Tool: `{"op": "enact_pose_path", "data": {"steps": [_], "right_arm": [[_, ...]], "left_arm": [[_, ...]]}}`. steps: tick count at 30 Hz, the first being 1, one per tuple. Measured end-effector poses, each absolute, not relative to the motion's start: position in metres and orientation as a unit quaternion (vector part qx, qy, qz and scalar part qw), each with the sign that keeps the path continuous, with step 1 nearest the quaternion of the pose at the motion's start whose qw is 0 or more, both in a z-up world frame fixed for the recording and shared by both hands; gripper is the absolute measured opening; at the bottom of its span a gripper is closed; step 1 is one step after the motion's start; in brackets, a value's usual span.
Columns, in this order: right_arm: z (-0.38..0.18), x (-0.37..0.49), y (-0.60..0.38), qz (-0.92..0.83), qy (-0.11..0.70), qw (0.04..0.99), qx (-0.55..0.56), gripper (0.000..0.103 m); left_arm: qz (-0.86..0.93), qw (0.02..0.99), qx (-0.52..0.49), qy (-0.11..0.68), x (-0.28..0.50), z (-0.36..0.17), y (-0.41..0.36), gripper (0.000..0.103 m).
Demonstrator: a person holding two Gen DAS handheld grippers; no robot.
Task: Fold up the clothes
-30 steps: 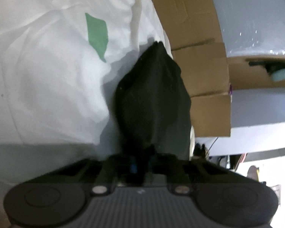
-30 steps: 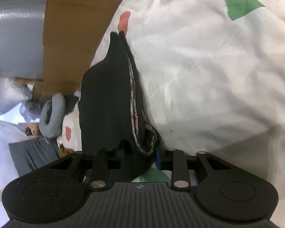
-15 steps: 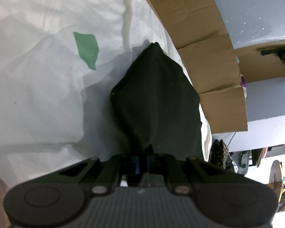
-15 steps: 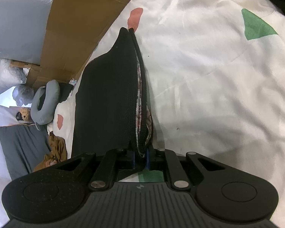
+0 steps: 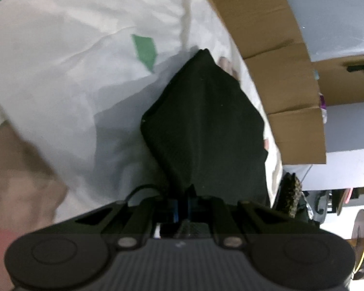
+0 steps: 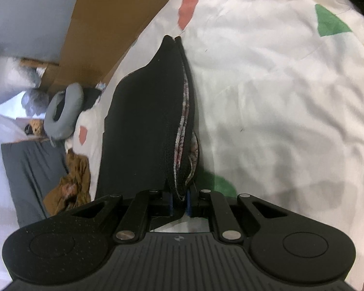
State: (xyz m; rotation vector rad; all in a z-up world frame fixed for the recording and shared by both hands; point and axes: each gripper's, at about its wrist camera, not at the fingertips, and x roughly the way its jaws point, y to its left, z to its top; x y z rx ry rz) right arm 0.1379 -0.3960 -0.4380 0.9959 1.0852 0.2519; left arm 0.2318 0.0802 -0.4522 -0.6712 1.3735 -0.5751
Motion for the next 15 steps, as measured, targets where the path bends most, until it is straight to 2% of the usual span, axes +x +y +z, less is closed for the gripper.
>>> {"op": "enact_pose_path", "data": {"steps": [15], "right_arm": [[-0.419, 0.144, -0.406, 0.113, 0.487, 0.751, 0.431, 0.008]], "left_arm": [[-0.203, 0.654, -0.287, 0.67, 0.19, -0.45, 0.071, 0.005]]}}
